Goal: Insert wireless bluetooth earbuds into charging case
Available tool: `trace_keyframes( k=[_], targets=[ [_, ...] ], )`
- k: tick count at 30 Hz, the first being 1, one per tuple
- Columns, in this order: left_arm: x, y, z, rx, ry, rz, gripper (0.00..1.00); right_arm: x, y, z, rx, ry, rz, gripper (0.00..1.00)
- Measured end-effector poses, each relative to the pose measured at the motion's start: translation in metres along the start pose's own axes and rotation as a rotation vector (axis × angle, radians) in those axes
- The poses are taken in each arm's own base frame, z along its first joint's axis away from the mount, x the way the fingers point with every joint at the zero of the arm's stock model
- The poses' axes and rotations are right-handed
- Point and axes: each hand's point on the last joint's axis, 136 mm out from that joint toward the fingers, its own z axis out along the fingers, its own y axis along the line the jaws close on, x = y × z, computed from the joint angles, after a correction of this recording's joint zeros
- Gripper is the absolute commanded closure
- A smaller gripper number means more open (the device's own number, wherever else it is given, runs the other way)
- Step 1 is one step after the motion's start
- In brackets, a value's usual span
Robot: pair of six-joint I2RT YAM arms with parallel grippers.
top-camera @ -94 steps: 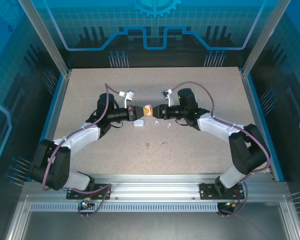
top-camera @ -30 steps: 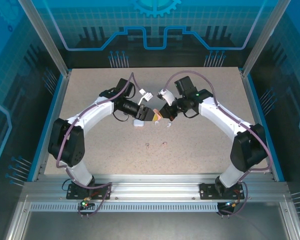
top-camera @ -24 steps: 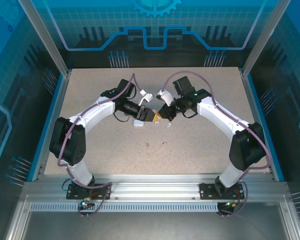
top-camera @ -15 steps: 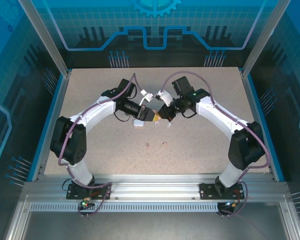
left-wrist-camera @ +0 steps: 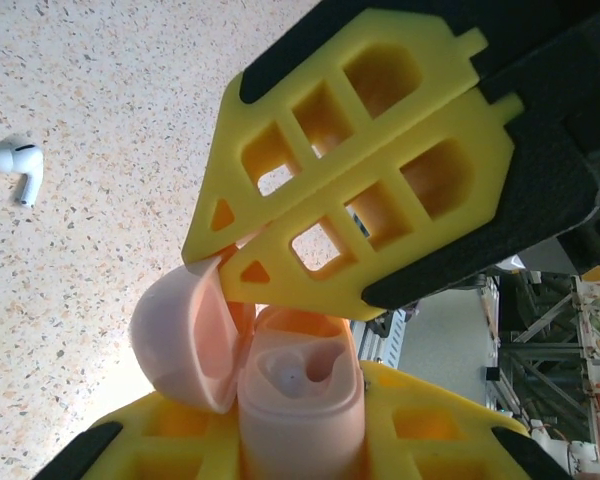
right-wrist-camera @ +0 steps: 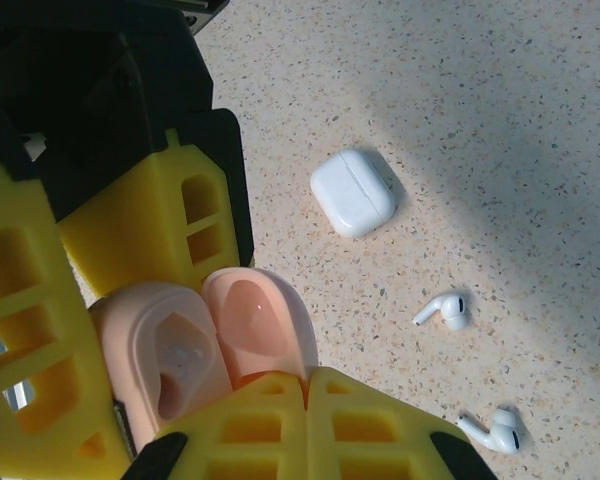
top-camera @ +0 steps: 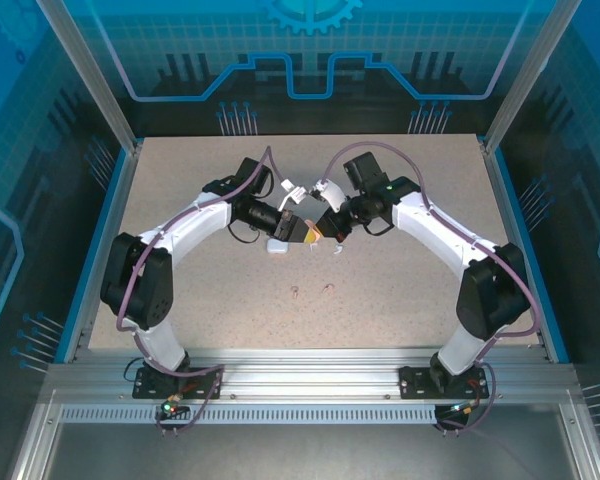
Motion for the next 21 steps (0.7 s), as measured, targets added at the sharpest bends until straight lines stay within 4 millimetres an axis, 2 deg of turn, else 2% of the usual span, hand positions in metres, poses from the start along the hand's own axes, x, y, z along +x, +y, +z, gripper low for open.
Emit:
trace_keyframes(
  k=[1, 2, 3, 6, 10, 13, 16, 21],
  targets=[
    [0.0, 0.0, 0.0, 0.0, -0.001, 0.001, 1.0, 0.0, 0.0, 0.0, 0.002, 0.001, 0.0, 1.0],
    [-0.001, 0.0, 0.0, 0.0, -0.002, 0.003, 1.0, -0.001, -0.001, -0.001, 0.005, 0.001, 0.0, 0.96],
    [-0.001, 0.0, 0.0, 0.001, -0.003, 0.006, 1.0, -0.001, -0.001, -0.001, 0.007, 0.001, 0.004, 0.87],
    [-0.002, 0.0, 0.0, -0.004, -0.012, 0.019, 1.0, -0.002, -0.005, -0.003, 0.029, 0.001, 0.027, 0.74],
    [-0.001, -0.003, -0.004, -0.022, -0.039, 0.06, 1.0, -0.005, -0.009, -0.007, 0.033, -0.01, 0.071, 0.64],
    [0.0, -0.007, -0.009, -0.04, -0.07, 0.089, 1.0, -0.009, -0.008, -0.014, 0.027, -0.034, 0.112, 0.51],
    [0.005, -0.011, -0.016, -0.062, -0.101, 0.108, 1.0, -0.019, -0.009, -0.035, 0.048, -0.093, 0.147, 0.43],
    [0.009, -0.009, -0.028, -0.152, -0.19, 0.137, 1.0, -0.03, -0.004, -0.084, 0.101, -0.241, 0.237, 0.35]
  ],
)
